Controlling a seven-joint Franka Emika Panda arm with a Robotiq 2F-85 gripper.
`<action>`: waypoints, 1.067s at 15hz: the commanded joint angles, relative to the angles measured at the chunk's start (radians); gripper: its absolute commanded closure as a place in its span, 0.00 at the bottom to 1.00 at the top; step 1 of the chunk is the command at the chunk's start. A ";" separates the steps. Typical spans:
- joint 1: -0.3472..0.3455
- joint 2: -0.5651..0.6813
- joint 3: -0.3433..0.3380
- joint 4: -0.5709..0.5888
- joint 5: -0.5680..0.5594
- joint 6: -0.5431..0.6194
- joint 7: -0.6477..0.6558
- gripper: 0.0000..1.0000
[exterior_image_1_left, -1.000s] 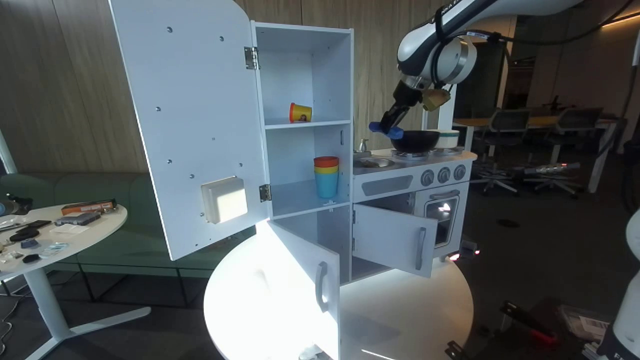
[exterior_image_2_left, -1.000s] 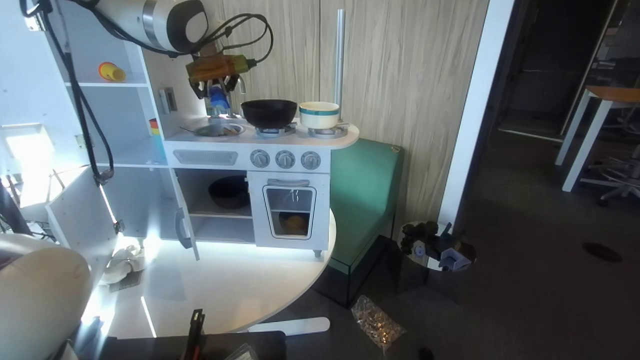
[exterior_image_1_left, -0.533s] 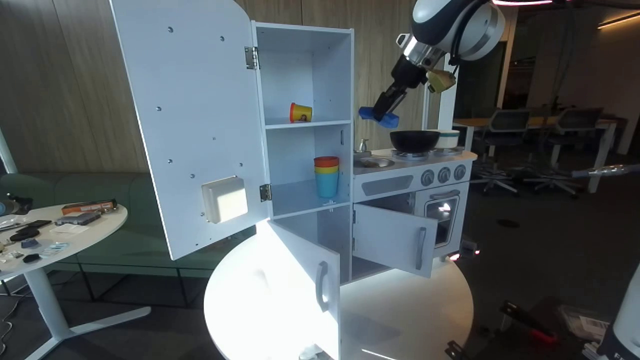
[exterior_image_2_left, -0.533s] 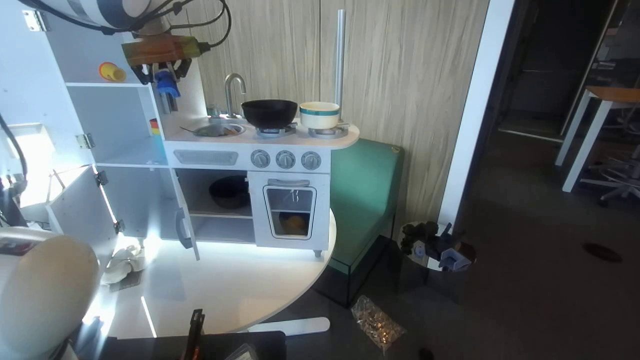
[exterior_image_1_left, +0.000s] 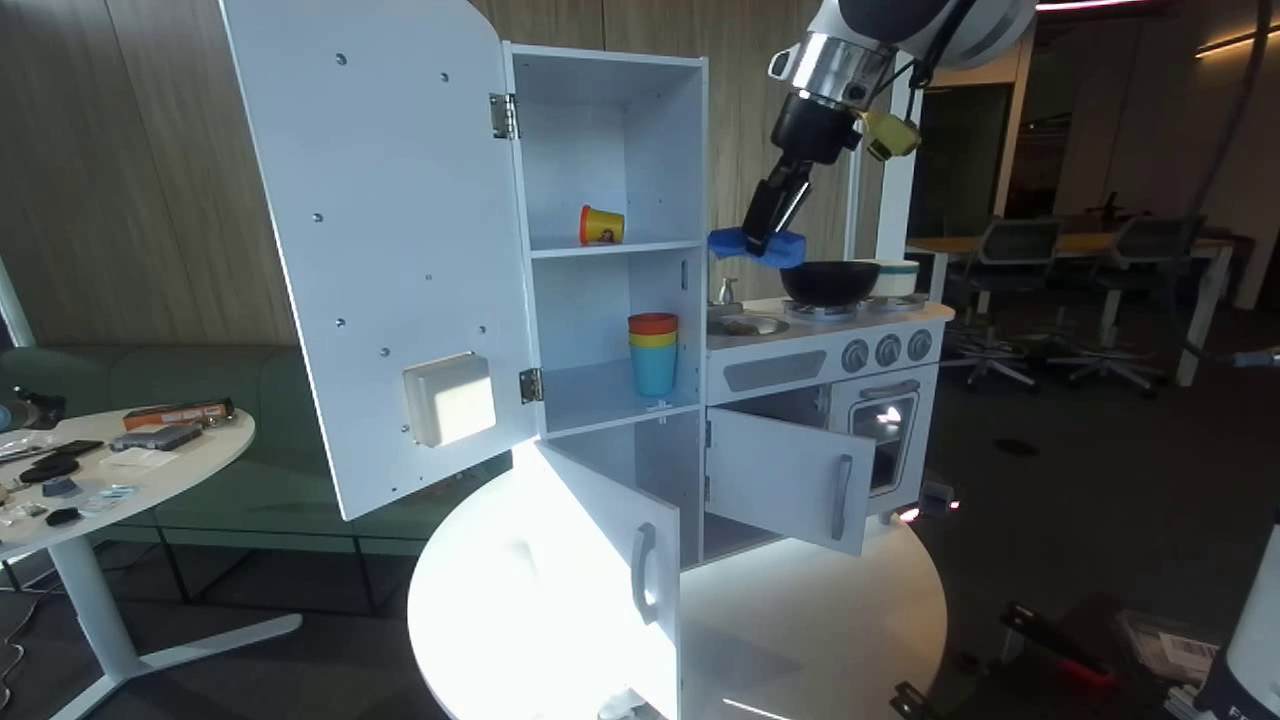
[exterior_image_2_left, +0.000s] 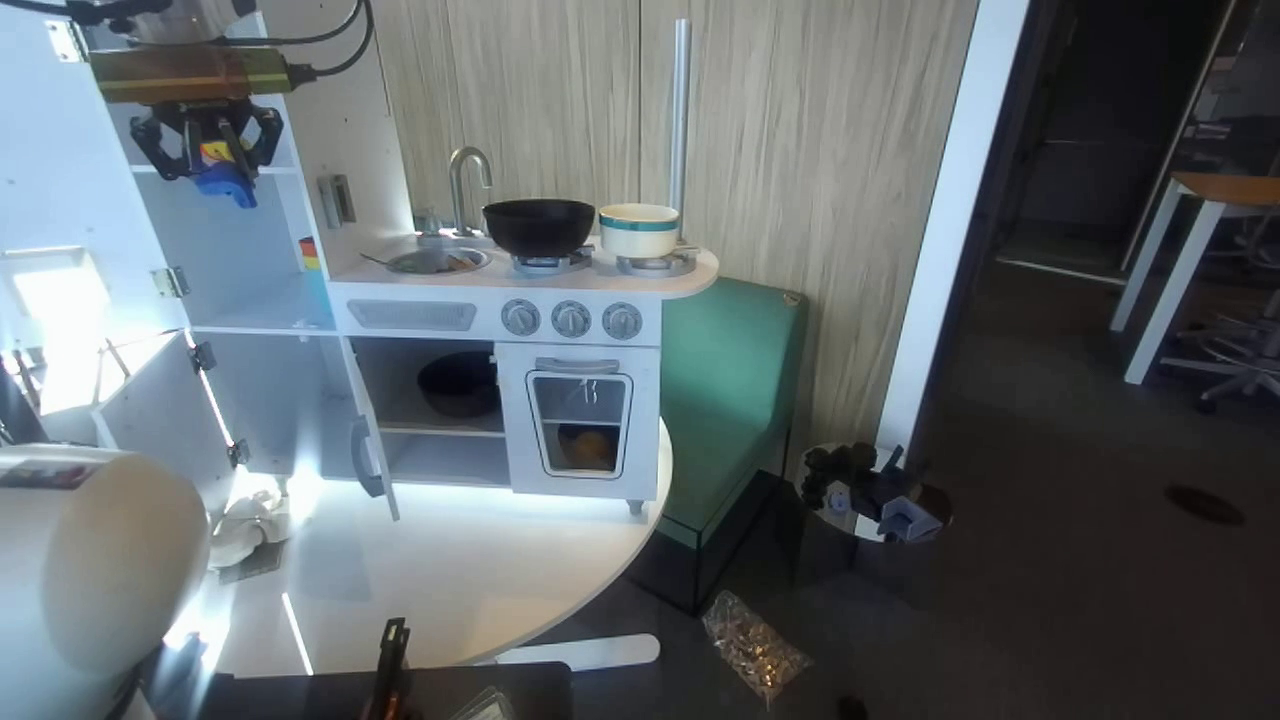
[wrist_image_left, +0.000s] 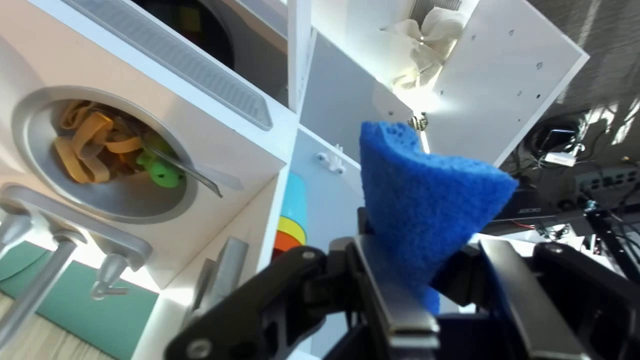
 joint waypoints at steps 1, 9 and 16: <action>0.110 0.042 -0.023 0.040 0.049 0.021 -0.094 0.95; 0.182 0.272 -0.040 0.147 0.099 0.388 -0.272 0.95; 0.159 0.394 0.027 0.271 0.104 0.438 -0.347 0.95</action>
